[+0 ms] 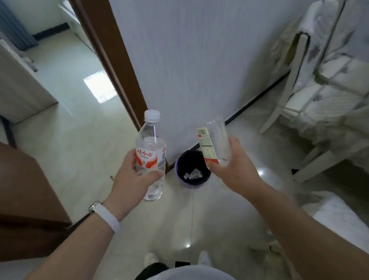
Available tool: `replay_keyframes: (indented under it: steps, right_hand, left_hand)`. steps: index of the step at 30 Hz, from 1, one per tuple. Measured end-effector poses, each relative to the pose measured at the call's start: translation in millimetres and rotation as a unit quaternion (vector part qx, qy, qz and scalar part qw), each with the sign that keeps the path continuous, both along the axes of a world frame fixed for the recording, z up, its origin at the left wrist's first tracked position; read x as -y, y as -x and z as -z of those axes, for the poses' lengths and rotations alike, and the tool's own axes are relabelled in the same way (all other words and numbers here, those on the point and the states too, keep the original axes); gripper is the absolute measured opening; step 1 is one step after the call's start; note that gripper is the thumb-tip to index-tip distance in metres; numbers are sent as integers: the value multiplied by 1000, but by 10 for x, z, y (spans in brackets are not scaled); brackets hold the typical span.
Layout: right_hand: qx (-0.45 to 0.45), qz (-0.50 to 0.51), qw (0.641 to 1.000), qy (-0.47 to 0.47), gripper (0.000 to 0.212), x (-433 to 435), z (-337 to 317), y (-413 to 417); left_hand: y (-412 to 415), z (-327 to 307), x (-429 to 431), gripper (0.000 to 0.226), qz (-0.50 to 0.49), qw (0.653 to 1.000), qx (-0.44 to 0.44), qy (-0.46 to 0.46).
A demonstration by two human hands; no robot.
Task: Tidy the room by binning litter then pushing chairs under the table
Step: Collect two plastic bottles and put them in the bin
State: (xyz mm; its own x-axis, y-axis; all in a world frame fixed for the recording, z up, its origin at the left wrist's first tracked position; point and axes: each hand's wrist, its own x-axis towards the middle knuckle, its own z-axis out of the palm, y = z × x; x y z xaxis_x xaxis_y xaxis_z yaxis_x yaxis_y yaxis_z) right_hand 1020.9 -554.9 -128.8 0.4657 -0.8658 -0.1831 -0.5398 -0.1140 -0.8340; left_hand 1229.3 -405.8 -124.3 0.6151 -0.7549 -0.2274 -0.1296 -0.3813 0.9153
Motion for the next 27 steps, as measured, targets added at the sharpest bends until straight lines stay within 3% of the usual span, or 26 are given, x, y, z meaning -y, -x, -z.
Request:
replay_keyframes:
  steps: [3,13,19,27]
  right_hand:
    - [0,35,999,-23,54,166,122,-64]
    - [-40,181,983,-14,62,1160,258,-853]
    - [-64,231,965,-105,62,1523,837,-1389]
    - [-67,265,952,-139,60,1753,1823,-1653]
  left_hand:
    - [-176,126,396,60,35,999,-5,-19]
    - [-1153,442,2019,53,185,982,-45,-19]
    - [-1640,979,2711,56,242,965,-79,-57]
    - [-1753,1904,3293,59,277,954,-57,-102]
